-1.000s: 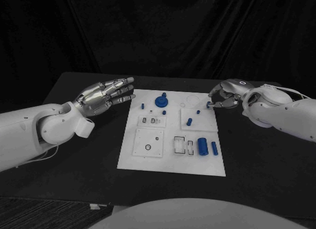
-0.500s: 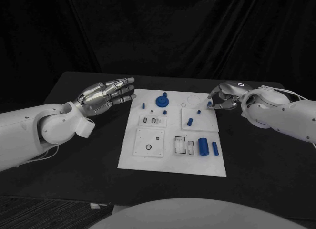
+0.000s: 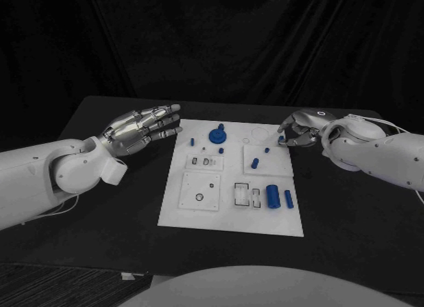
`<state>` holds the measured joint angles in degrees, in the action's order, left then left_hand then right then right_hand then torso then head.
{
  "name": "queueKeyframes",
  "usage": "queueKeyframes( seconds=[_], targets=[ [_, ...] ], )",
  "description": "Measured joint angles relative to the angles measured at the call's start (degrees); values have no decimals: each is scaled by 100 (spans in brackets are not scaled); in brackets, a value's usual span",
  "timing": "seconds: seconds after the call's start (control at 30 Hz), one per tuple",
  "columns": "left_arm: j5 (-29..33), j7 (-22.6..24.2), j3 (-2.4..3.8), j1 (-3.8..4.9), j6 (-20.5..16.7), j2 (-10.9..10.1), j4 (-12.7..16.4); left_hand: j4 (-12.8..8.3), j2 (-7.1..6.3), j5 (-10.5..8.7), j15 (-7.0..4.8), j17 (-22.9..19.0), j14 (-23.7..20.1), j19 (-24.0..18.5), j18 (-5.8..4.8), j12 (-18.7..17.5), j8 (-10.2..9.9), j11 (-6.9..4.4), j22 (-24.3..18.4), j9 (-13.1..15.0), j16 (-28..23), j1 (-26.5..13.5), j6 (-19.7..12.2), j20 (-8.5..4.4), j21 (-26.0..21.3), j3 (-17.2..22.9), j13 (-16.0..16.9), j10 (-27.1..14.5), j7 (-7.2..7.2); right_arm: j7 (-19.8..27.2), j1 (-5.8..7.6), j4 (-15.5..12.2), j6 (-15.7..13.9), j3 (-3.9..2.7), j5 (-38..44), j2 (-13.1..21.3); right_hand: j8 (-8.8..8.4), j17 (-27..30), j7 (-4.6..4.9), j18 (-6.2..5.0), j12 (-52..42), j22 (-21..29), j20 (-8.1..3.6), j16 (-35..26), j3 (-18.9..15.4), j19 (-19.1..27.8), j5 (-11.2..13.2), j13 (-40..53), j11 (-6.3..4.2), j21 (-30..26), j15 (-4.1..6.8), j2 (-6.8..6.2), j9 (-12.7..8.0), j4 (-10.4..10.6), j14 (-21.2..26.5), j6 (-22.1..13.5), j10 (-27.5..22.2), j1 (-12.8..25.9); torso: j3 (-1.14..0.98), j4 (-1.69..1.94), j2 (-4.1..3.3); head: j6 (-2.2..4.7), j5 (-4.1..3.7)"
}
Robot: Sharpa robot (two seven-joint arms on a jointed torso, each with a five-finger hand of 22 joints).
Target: Assemble the parts on the task board
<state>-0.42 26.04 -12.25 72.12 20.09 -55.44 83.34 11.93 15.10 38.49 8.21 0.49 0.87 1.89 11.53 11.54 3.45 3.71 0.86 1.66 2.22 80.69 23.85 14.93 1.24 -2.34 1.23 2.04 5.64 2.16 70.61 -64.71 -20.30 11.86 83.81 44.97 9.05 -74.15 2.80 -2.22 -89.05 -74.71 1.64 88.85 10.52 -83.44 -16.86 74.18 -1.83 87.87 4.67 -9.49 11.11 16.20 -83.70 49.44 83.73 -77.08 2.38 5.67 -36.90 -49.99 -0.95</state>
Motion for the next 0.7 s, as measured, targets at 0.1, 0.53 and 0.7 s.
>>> queueKeyframes(
  seconds=[0.1,0.53,0.7],
  targets=[
    [0,0,0,-1,1,-2,0,0,0,0,0,0,0,0,0,0,0,0,0,0,0,0,0,0,0,0,0,0,0,-4,-3,19,19,0,0,-9,0,0,0,0,0,0,0,0,0,0,0,0,0,0,0,1,0,0,0,0,0,-1,2,0,0,-1,10],
    [0,-3,0,-3,8,2,-3,0,0,0,0,0,0,0,0,0,0,0,0,0,0,0,0,0,0,0,0,0,0,-32,-22,64,95,0,-2,-42,0,0,61,0,0,0,0,0,0,0,0,0,0,-1,0,6,3,0,0,61,0,-128,4,3,1,-1,8],
    [0,-8,0,-5,12,2,-4,0,0,0,0,0,0,0,0,0,0,0,0,0,0,0,0,0,0,0,0,0,0,-42,-28,78,118,0,-2,-64,0,0,61,0,0,0,0,0,0,0,2,0,1,-1,0,6,5,0,0,62,0,-128,5,2,1,-1,10]
  ],
)
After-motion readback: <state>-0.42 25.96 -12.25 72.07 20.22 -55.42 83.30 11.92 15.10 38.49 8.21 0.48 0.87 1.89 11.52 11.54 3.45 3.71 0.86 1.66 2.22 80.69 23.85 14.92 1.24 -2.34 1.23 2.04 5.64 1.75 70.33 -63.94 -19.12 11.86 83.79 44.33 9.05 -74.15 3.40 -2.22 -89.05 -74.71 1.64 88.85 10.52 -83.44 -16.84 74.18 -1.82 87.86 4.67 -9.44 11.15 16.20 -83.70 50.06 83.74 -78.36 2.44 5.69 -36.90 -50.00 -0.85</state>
